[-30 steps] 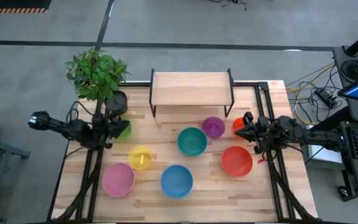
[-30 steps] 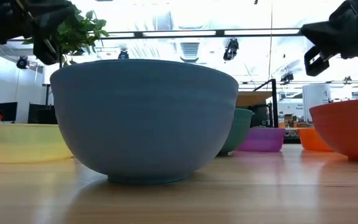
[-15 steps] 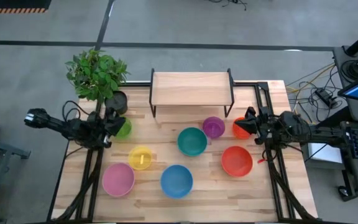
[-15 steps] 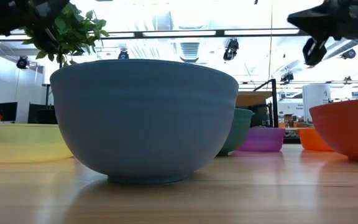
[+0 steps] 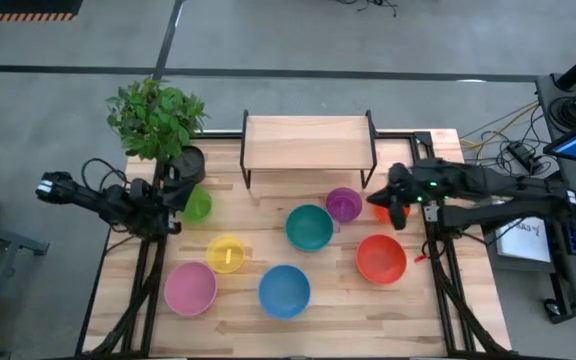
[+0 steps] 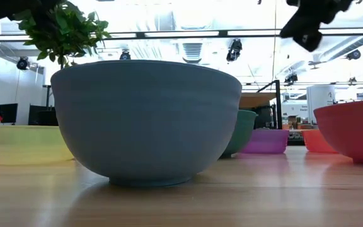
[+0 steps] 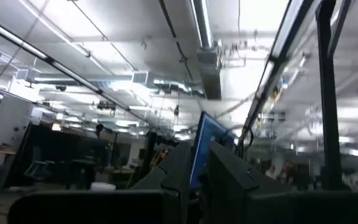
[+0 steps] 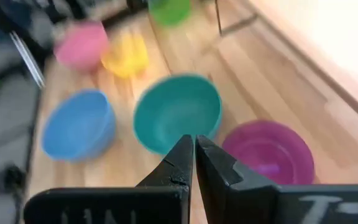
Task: Place and stack bowls onto a shelf
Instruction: Put the big dark green bowl on the shelf
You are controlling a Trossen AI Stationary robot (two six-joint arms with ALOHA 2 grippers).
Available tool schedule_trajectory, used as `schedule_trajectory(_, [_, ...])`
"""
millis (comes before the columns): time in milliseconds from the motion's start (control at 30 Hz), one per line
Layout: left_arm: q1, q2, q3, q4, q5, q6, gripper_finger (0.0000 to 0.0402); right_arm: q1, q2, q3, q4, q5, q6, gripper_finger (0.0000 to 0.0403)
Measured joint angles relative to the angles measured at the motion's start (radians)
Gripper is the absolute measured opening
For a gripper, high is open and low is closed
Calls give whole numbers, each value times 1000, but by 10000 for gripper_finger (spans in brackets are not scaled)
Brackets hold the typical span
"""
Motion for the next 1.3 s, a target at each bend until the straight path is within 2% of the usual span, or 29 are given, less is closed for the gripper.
schedule_trajectory(433, [0,-4,87,-296,-92,29,37,89,456,328,-71,-7,-192,9])
schedule_trajectory(733, [0,-9,124,-369,-94,38,37,144,715,528,-111,5,-306,9])
schedule_trajectory(967, [0,-8,129,-369,-95,80,37,157,837,607,-230,-10,-311,9])
schedule_trajectory(1200, [0,-8,129,-369,-95,81,37,160,905,613,-239,-17,-300,10])
schedule_trajectory(1300, [0,-8,129,-369,-95,81,37,162,926,612,-241,-17,-292,23])
